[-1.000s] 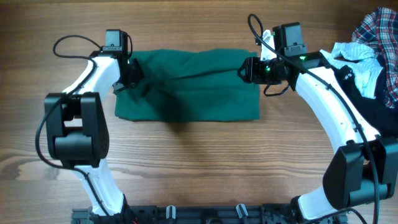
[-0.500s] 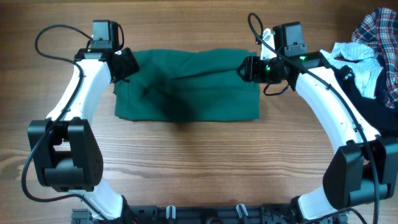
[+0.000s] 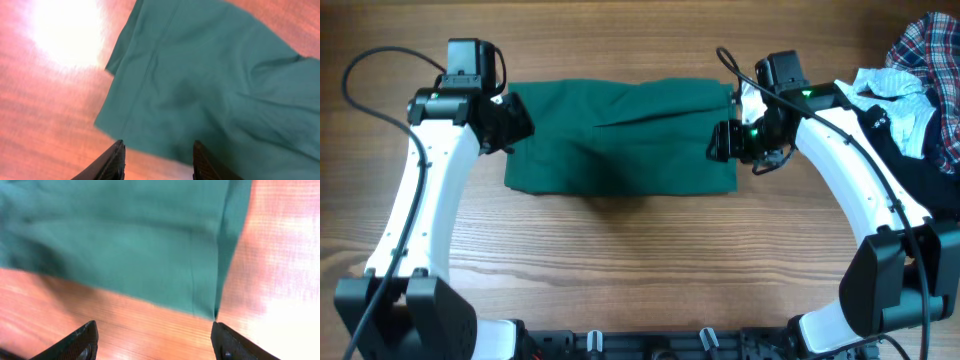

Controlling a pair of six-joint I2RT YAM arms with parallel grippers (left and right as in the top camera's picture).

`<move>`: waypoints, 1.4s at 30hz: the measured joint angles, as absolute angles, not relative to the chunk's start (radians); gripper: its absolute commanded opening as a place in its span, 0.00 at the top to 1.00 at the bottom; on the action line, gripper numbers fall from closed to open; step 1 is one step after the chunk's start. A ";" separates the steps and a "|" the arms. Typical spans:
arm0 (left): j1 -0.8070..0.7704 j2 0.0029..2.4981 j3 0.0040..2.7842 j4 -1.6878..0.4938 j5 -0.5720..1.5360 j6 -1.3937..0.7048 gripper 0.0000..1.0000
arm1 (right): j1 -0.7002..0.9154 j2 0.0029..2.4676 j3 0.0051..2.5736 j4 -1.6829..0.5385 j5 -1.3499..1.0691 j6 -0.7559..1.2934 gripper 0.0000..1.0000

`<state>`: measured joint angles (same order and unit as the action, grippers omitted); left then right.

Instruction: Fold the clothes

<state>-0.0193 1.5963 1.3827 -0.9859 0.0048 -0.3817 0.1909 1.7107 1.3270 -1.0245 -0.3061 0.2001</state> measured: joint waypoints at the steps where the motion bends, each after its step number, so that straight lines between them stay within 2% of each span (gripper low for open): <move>1: -0.019 1.589 1.383 -1.004 0.005 -0.392 0.56 | 0.191 1.710 1.327 -1.045 -0.306 0.202 0.26; 7: -0.019 1.588 1.349 -1.028 0.005 -0.429 0.56 | 0.191 1.710 1.327 -1.106 -0.306 0.218 0.14; 12: -0.019 1.588 1.266 -0.995 0.005 -0.446 0.57 | 0.191 1.704 1.313 -1.090 -0.305 0.242 0.11; 24: -0.019 1.588 1.013 -0.706 0.005 -0.463 0.54 | 0.191 1.697 1.107 -0.770 -0.306 0.248 0.11; 35: -0.019 1.607 0.973 -0.557 -0.033 -0.470 0.50 | 0.191 1.698 0.920 -0.537 -0.305 0.278 0.10; 42: -0.019 1.697 0.973 -0.467 -0.080 -0.470 0.50 | 0.191 1.703 0.904 -0.477 -0.305 0.311 0.09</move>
<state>-0.0193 1.6974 0.9726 -0.4667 -0.0803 -0.4698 0.1909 1.7035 0.9043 -0.4767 -0.3054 0.3107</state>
